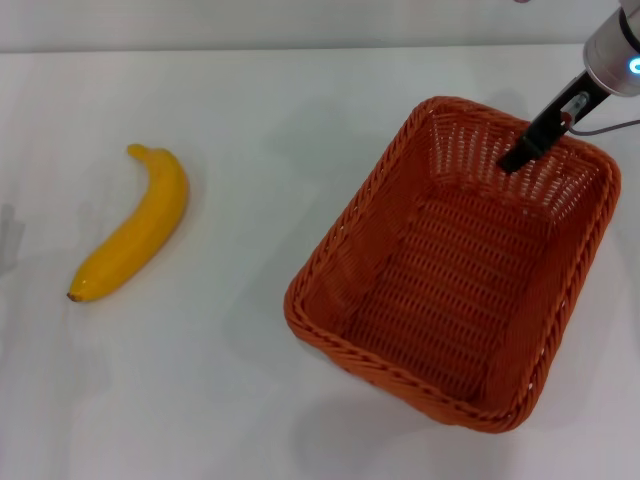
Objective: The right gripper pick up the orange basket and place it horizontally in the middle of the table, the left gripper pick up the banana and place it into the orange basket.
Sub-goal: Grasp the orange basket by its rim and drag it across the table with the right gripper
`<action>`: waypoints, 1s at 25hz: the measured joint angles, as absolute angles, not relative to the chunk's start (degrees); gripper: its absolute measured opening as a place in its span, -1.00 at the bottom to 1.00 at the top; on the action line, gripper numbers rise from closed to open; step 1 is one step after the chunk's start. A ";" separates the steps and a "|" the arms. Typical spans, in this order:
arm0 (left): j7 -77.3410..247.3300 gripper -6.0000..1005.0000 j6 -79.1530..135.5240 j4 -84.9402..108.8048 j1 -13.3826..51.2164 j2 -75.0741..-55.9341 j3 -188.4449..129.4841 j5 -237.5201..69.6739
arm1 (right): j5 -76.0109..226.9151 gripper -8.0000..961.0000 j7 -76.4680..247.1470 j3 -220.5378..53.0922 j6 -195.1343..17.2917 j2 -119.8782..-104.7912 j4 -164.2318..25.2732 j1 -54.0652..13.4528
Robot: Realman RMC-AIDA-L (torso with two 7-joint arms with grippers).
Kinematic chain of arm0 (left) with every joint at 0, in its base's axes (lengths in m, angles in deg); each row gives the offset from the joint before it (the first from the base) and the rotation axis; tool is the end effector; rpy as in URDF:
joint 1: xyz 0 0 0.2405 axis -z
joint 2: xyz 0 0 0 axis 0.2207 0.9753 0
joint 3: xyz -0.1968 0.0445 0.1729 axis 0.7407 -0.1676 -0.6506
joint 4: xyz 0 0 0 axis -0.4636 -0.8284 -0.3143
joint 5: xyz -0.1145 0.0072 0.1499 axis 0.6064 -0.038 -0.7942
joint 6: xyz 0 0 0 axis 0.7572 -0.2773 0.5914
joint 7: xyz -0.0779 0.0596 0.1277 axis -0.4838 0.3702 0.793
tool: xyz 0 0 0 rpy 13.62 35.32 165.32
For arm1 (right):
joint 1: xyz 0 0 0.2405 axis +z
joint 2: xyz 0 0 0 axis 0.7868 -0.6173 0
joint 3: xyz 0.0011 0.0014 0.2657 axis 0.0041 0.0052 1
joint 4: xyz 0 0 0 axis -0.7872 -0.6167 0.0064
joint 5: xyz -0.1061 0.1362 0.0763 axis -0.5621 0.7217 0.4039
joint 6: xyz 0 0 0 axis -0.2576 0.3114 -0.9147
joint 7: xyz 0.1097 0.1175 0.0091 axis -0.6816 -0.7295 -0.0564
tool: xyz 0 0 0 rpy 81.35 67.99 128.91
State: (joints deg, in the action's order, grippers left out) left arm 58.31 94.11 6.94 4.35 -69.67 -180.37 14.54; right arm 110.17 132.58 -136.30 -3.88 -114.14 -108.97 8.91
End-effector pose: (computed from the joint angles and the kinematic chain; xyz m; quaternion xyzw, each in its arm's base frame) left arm -0.3836 0.2806 0.0254 -0.5260 -0.3921 -0.3851 0.6491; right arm 0.1719 0.4461 -0.0021 -0.9119 0.2864 -0.1920 0.2227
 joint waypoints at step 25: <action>58.16 0.72 93.93 6.98 5.79 -69.71 -179.97 14.92 | 108.97 -0.56 130.64 -125.34 9.50 -108.23 -104.09 12.56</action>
